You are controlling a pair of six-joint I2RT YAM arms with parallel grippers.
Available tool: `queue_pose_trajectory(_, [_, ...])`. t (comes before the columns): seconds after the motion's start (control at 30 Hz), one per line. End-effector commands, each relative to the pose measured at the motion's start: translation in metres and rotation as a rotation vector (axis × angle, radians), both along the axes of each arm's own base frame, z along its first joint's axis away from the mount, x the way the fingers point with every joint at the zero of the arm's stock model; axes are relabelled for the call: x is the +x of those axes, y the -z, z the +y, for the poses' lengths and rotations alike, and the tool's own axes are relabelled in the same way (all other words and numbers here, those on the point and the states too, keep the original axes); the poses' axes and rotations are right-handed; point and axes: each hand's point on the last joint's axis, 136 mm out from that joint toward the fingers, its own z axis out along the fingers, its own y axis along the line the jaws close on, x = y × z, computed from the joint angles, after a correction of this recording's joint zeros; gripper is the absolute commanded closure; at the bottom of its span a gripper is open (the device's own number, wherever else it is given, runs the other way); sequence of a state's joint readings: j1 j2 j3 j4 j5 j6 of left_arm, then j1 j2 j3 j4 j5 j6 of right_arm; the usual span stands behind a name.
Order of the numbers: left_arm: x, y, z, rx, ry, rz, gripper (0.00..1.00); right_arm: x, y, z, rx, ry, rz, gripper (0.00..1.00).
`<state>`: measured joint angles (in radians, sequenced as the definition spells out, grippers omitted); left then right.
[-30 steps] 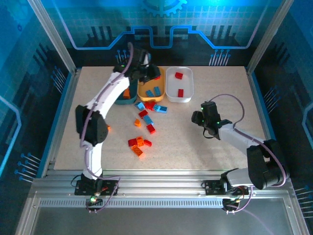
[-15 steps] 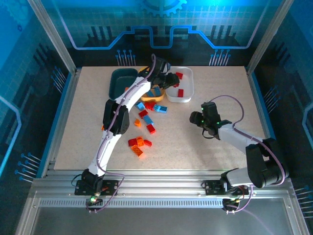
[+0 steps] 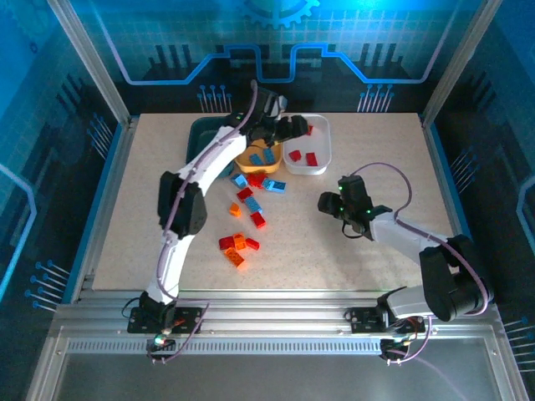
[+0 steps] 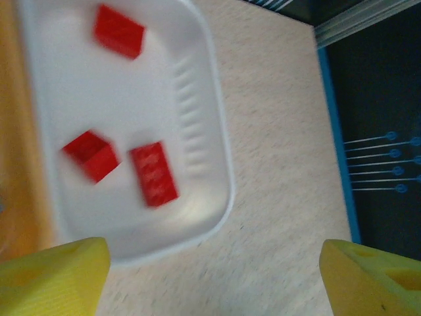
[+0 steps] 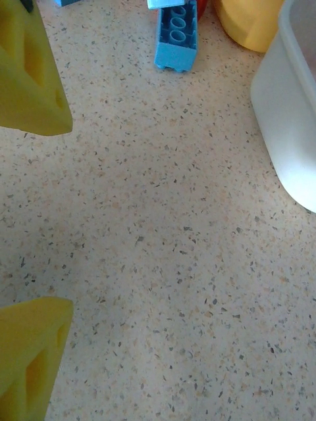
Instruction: Sort the legos into containers by color
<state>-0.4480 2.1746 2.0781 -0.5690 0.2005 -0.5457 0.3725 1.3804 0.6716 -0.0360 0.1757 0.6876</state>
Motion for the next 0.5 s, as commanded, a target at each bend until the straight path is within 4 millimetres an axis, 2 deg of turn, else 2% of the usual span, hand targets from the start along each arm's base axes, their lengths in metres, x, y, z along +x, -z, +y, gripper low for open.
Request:
queue_pose_trajectory(0.0, [-0.026,0.041,0.039,0.21,-0.025,0.058,0.18,0.006,-0.018,0.005,-0.003,-0.015,-0.051,0.33])
queue_pose_trajectory(0.1, [-0.046,0.069,0.049,0.261,-0.008,0.125,0.21,0.005,-0.021,0.007,0.0,-0.023,-0.057,0.33])
queue_pose_trajectory(0.2, [-0.063,0.087,0.057,0.28,-0.024,0.183,0.23,0.005,-0.022,0.008,-0.002,-0.027,-0.061,0.33])
queue_pose_trajectory(0.3, [-0.088,0.101,0.069,0.297,-0.096,0.295,0.26,0.005,-0.021,0.01,-0.003,-0.032,-0.058,0.33])
queue_pose_trajectory(0.4, [-0.118,0.116,0.089,0.383,-0.232,0.381,0.26,0.005,-0.017,0.012,-0.004,-0.038,-0.046,0.33])
queue_pose_trajectory(0.47, [-0.135,0.127,0.091,0.365,-0.292,0.427,0.25,0.006,-0.015,0.014,-0.005,-0.042,-0.041,0.33])
